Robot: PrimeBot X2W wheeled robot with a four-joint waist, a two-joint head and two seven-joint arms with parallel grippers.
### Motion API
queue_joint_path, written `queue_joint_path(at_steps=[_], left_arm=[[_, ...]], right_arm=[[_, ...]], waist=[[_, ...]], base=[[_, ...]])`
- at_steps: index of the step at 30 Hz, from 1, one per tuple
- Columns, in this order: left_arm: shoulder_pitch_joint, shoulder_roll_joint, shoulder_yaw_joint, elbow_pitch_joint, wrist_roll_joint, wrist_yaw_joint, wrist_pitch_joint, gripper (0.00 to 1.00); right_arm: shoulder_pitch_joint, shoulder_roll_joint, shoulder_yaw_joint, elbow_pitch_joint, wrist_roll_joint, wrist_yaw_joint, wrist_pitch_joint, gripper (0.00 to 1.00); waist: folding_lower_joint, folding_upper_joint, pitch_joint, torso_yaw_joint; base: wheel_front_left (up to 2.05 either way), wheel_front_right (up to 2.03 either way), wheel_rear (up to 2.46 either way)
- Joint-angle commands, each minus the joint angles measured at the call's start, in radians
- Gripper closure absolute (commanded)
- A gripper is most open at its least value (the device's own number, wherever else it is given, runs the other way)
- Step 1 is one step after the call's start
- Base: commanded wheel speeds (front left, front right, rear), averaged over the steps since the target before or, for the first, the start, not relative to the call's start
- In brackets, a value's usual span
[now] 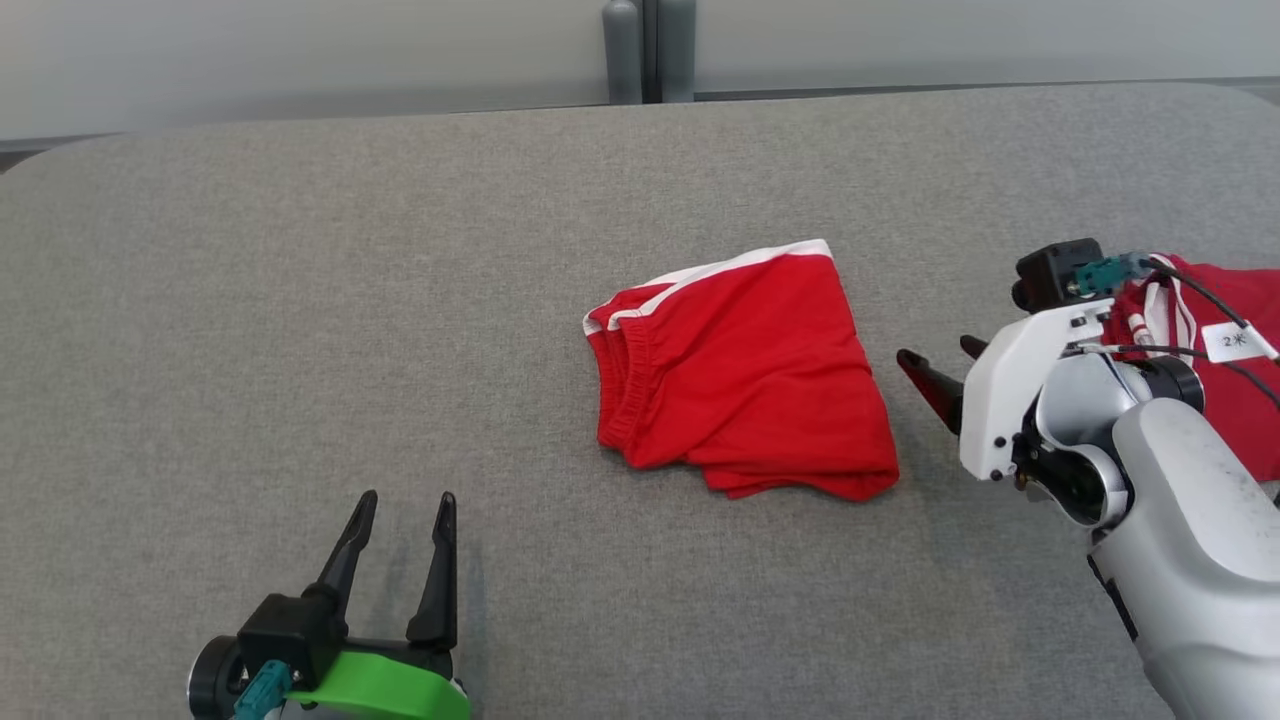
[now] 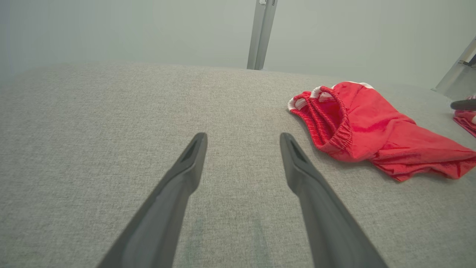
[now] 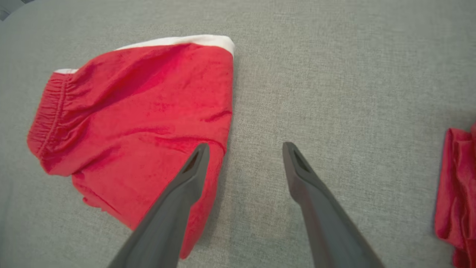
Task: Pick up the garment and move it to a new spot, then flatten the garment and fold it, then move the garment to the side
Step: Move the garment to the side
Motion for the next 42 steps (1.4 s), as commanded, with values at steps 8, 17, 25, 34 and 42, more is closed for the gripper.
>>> queue_joint_path(at_steps=[8, 17, 25, 34, 42], left_arm=[[-0.06, 0.002, -0.029, -0.008, -0.018, 0.008, -0.003, 0.0], [-0.09, 0.002, -0.051, -0.014, -0.027, 0.019, -0.003, 0.0], [-0.094, 0.002, -0.041, -0.029, -0.029, 0.032, -0.003, 0.0], [-0.076, 0.002, 0.018, -0.074, -0.004, 0.031, -0.003, 0.0], [-0.115, 0.003, 0.011, -0.09, 0.021, 0.017, -0.003, 0.0]], right_arm=[[-0.132, 0.061, 0.033, 0.22, -0.001, 0.0, 0.017, 0.0], [-0.202, 0.115, 0.047, 0.396, 0.001, 0.0, -0.028, 0.0], [-0.215, 0.131, 0.118, 0.361, 0.146, 0.0, -0.072, 1.0], [-0.208, 0.025, 0.258, 0.163, 0.246, 0.0, -0.08, 1.0], [-0.191, -0.087, 0.29, 0.04, 0.276, 0.0, -0.079, 1.0]], waist=[[0.0, 0.0, 0.07, 0.059], [0.0, 0.0, 0.1, 0.085], [0.0, 0.0, 0.093, 0.03], [0.0, 0.0, 0.111, -0.216], [0.0, 0.0, 0.14, -0.375]], base=[[0.0, 0.0, 0.0], [0.0, 0.0, 0.0], [0.0, 0.0, 0.0], [0.0, 0.0, 0.0], [0.0, 0.0, 0.0]])
